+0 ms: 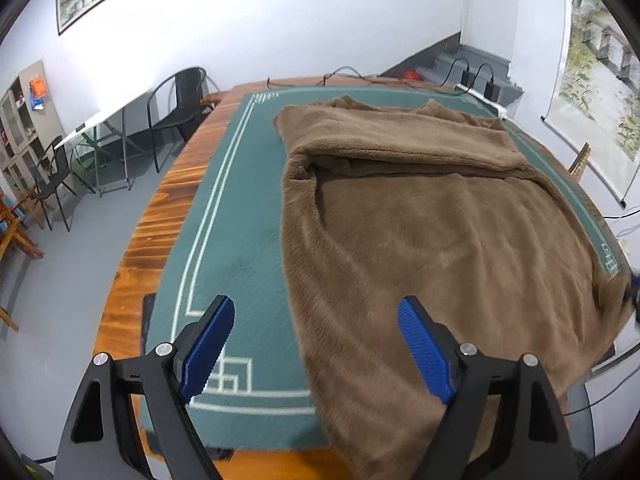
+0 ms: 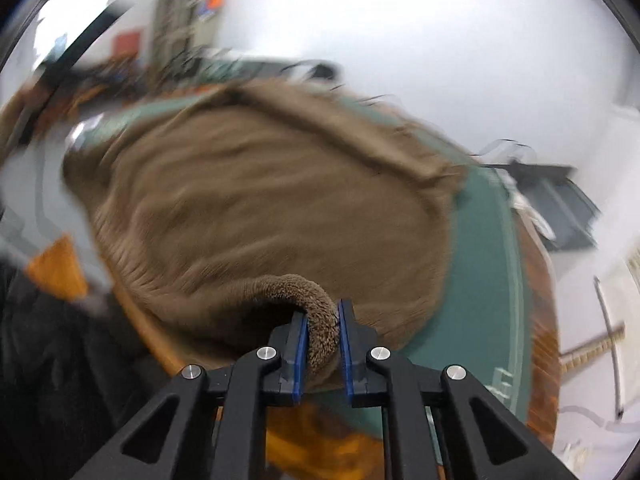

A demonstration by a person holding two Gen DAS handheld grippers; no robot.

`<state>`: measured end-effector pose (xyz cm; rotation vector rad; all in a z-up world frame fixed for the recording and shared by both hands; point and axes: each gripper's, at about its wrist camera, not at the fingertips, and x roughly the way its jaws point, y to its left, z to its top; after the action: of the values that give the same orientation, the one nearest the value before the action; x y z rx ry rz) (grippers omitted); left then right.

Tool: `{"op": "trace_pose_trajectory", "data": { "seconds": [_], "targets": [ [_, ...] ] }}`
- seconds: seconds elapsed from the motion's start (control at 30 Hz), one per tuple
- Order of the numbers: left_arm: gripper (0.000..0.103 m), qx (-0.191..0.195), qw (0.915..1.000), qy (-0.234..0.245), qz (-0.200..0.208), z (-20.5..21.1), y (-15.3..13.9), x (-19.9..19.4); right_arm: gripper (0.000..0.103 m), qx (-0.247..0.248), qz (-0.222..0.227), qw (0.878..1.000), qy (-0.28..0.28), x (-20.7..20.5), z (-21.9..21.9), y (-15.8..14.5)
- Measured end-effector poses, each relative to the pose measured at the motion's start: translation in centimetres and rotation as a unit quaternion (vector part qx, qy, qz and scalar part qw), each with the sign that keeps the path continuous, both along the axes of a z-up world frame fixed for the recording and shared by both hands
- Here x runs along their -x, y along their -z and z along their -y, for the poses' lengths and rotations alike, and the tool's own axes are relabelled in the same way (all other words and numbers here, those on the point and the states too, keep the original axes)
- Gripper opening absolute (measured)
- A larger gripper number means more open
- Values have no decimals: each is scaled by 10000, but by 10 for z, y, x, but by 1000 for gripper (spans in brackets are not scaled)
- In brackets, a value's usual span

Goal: Fold clothes

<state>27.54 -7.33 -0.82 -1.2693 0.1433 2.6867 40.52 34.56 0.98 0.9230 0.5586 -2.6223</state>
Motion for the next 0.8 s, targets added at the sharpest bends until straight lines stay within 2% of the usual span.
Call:
{"op": "trace_pose_trajectory", "data": {
  "seconds": [0.17, 0.27, 0.63, 0.67, 0.73, 0.77, 0.8],
  "targets": [
    [88, 1, 9998, 202, -72, 9, 7, -34, 15, 398, -258, 9965, 686, 7, -29, -20],
    [88, -12, 9995, 313, -70, 11, 12, -50, 15, 458, -220, 9959, 750, 12, -27, -20],
    [87, -209, 9970, 618, 406, -7, 36, -52, 15, 554, -196, 9949, 817, 9, -29, -19],
    [85, -227, 9966, 645, 449, -8, 38, -53, 15, 570, -186, 9948, 828, 8, -30, -18],
    [62, -263, 9958, 700, 536, -12, 43, -53, 15, 606, -179, 9944, 849, 7, -32, -16],
    [44, -281, 9953, 728, 579, -13, 45, -53, 15, 621, -180, 9942, 856, 7, -33, -16],
    [37, -299, 9948, 755, 622, -15, 47, -54, 15, 636, -183, 9941, 863, 6, -33, -15]
  ]
}}
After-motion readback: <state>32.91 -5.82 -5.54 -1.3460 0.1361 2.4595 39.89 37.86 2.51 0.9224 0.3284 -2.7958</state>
